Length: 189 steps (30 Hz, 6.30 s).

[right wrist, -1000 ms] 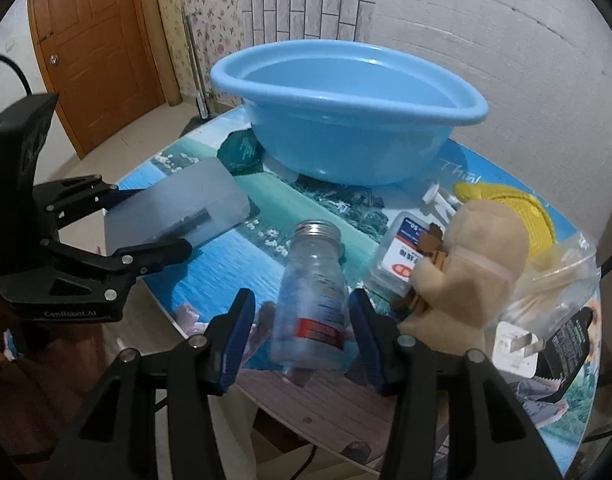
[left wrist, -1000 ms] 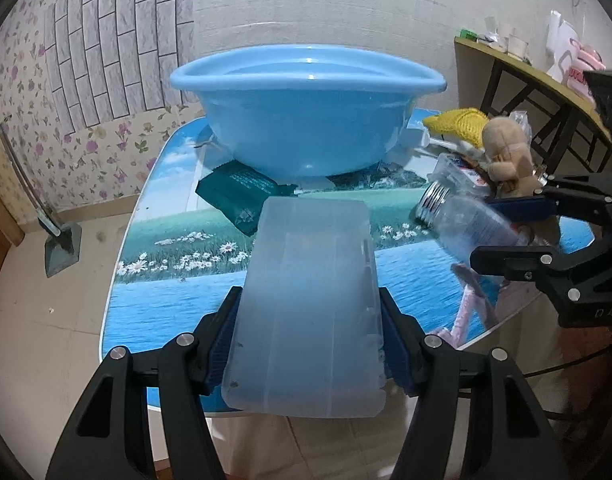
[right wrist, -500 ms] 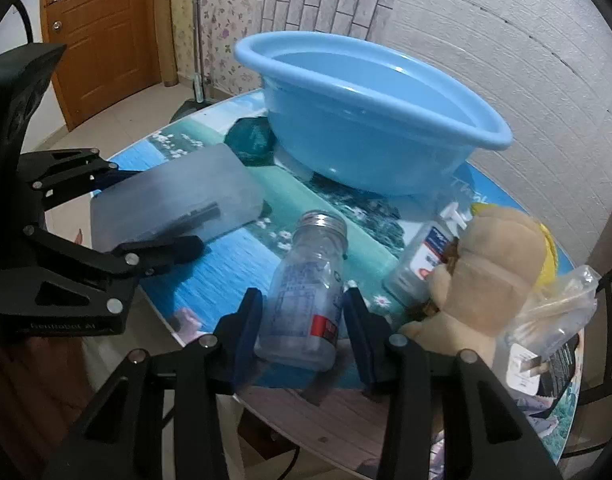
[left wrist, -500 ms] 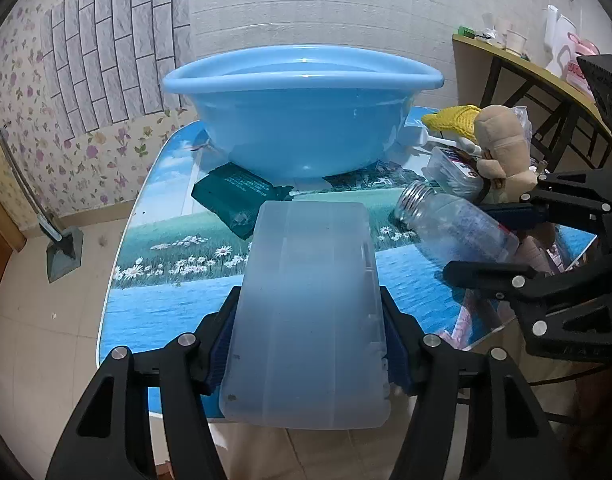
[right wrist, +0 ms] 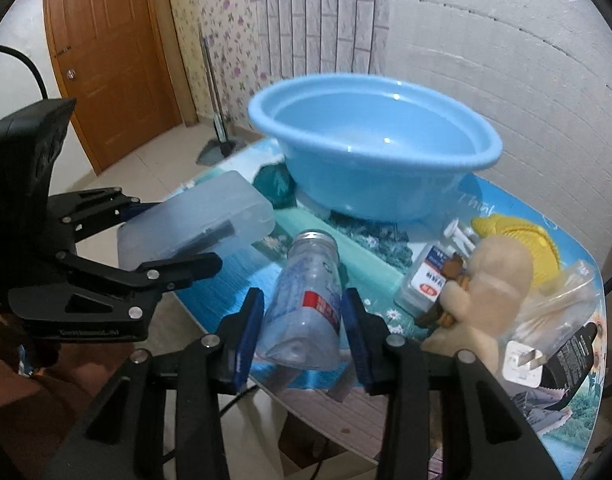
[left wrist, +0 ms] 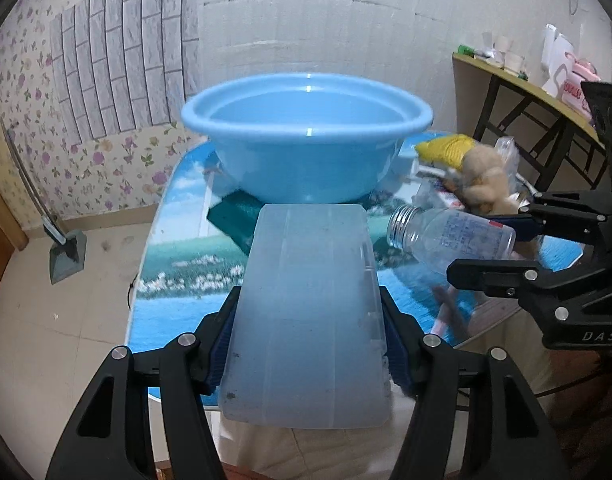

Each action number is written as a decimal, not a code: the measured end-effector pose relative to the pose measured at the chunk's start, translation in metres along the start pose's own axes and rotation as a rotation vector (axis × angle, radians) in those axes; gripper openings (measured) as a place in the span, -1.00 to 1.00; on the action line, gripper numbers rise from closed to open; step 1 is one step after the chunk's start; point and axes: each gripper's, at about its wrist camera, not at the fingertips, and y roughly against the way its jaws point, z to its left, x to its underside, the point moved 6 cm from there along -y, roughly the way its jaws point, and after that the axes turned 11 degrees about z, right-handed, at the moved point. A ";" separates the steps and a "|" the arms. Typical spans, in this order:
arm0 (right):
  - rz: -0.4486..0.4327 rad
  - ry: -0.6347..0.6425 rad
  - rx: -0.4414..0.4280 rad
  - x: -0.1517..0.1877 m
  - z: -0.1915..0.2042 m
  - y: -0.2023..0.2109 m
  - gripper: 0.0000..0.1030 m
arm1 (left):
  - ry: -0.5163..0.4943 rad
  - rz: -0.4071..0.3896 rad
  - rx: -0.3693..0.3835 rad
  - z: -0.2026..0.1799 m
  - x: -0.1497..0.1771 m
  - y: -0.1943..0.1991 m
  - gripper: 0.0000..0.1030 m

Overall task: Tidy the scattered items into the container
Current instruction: 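Grasp the clear bottle with the right gripper while the left lifts the frosted box, then lower the frosted box and clear bottle into the basin and open both grippers, then reach the left gripper to the plush toy while the right approaches the white plug, then grasp the plush toy with the left gripper while the right grasps the white plug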

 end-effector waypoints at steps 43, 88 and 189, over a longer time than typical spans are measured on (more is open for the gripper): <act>-0.153 -0.062 -0.069 -0.096 -0.049 0.028 -0.28 | 0.023 -0.115 0.051 0.009 -0.130 0.021 0.20; -0.123 -0.145 0.005 -0.090 -0.082 0.020 -0.10 | 0.041 -0.066 0.001 0.026 -0.109 0.001 0.24; -0.041 -0.309 0.059 0.049 -0.105 0.020 -0.21 | -0.098 0.048 0.200 -0.117 -0.034 -0.028 0.03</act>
